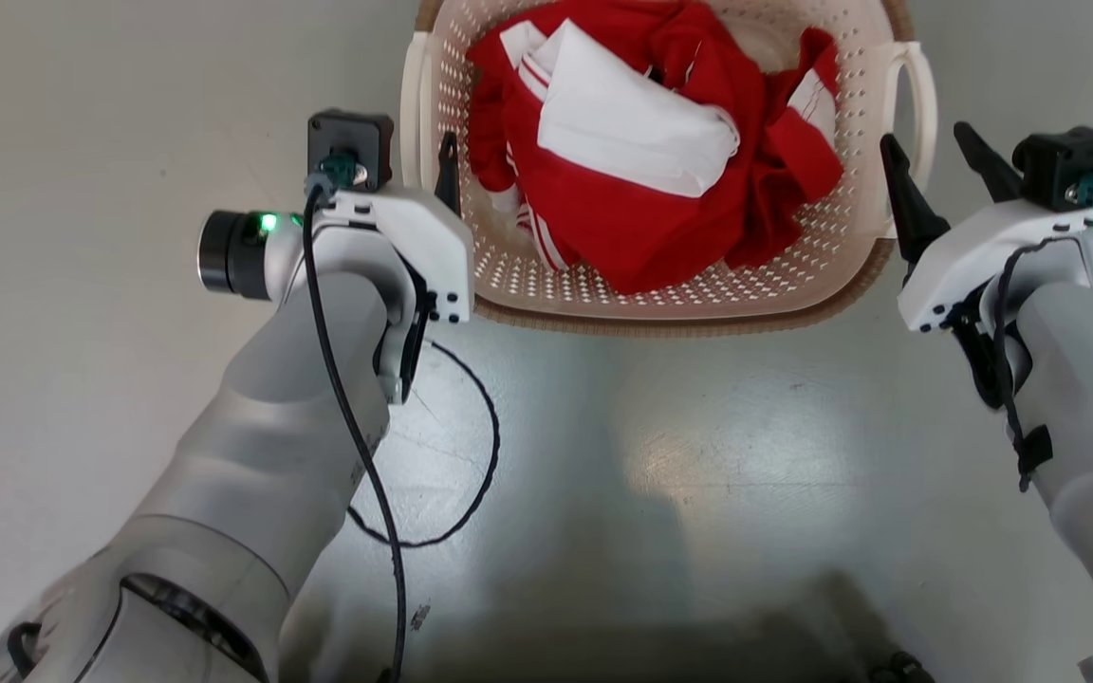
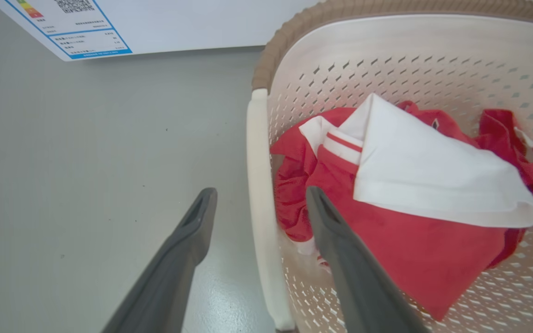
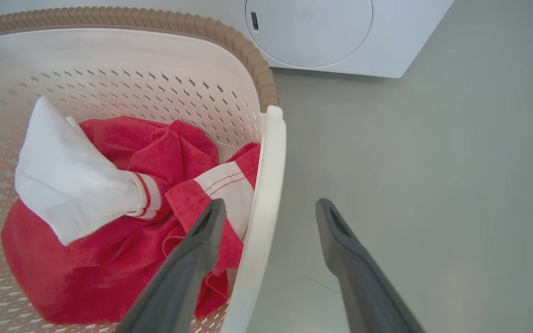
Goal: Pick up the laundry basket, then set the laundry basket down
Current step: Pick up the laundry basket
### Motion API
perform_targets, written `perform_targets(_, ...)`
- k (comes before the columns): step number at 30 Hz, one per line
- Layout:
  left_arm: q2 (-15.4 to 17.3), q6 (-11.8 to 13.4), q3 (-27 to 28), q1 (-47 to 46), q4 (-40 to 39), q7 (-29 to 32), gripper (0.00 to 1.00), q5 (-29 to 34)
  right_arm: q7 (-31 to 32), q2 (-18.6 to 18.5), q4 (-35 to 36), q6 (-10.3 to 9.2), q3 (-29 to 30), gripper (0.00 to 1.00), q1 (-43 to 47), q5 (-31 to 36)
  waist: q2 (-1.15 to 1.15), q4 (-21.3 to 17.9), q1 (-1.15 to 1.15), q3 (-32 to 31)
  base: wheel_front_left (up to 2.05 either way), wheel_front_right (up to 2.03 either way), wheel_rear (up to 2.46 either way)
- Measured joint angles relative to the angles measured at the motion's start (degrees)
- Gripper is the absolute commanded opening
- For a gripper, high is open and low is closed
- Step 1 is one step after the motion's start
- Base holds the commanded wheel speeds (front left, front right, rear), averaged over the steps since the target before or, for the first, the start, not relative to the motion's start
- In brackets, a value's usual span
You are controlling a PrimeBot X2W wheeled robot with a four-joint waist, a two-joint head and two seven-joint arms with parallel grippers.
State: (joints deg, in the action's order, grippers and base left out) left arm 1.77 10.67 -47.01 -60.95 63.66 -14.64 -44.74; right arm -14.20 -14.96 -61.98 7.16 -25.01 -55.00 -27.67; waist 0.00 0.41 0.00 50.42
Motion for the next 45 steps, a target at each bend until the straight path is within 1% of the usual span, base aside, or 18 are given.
perform_targets(6,0.02,0.47,-3.03,-2.42,0.3,0.52,1.0,-2.49,0.0,-0.13,-0.98,0.0,-1.75,1.0,-2.34,-0.77,0.0,0.33,0.0,2.02,0.0,0.0,0.0)
perform_targets(12,0.02,0.98,-6.01,-4.29,0.77,2.69,1.0,-4.92,0.0,0.65,-3.14,0.0,-4.1,1.0,-4.36,-3.58,0.0,0.11,0.0,2.72,0.0,0.0,0.0)
perform_targets(13,0.03,0.97,-6.27,-4.56,0.77,3.54,1.0,-6.36,0.0,1.11,-3.98,0.0,-5.04,1.0,-5.04,-4.65,0.0,-0.03,0.0,2.78,0.0,0.0,0.0)
perform_targets(15,0.03,0.98,-7.04,-4.66,0.89,4.08,1.0,-7.35,0.0,1.3,-4.46,0.0,-6.09,1.0,-5.51,-5.79,0.0,-0.21,0.0,2.87,0.0,0.0,0.0)
perform_targets(24,0.05,1.01,-10.6,-6.64,1.67,5.83,1.0,-9.61,0.07,1.34,-5.8,0.0,-10.13,1.0,-7.65,-10.22,0.0,-0.58,0.0,3.35,0.0,0.0,0.0)
perform_targets(35,0.1,1.52,-13.54,-7.67,2.8,6.02,1.0,-12.04,0.08,1.55,-6.31,0.0,-14.34,1.0,-8.82,-14.52,0.0,-1.22,0.0,3.77,0.0,0.0,0.0)
perform_targets(39,0.11,1.68,-14.43,-7.88,2.85,5.53,1.0,-12.89,0.08,1.58,-6.45,0.0,-15.83,0.96,-8.9,-15.95,0.0,-1.43,0.0,3.92,0.0,0.0,0.0)
perform_targets(40,0.11,1.69,-14.61,-7.89,2.85,5.46,1.0,-13.0,0.08,1.58,-6.54,0.0,-16.11,0.86,-8.91,-16.28,0.0,-1.5,0.0,3.97,0.0,0.0,0.0)
perform_targets(41,0.12,1.69,-14.86,-7.94,2.89,5.46,1.0,-13.25,0.08,1.58,-6.61,0.0,-16.38,0.85,-8.95,-16.49,0.0,-1.56,0.0,4.02,0.0,0.0,0.0)
perform_targets(43,0.12,1.69,-15.37,-8.05,2.93,5.44,1.0,-13.52,0.08,1.58,-6.79,0.0,-17.03,0.86,-9.04,-17.07,0.0,-1.63,0.0,4.11,0.0,0.0,0.0)
perform_targets(44,0.12,1.69,-15.59,-8.13,2.93,5.11,1.0,-13.81,0.08,1.55,-6.87,0.0,-17.45,0.91,-9.16,-17.35,0.0,-1.64,0.0,4.17,0.0,0.0,0.0)
perform_targets(45,0.12,1.69,-15.84,-8.27,2.93,4.97,1.0,-13.9,0.08,1.55,-6.93,0.0,-17.73,0.94,-9.39,-17.47,0.0,-1.64,0.0,4.23,0.0,0.0,0.0)
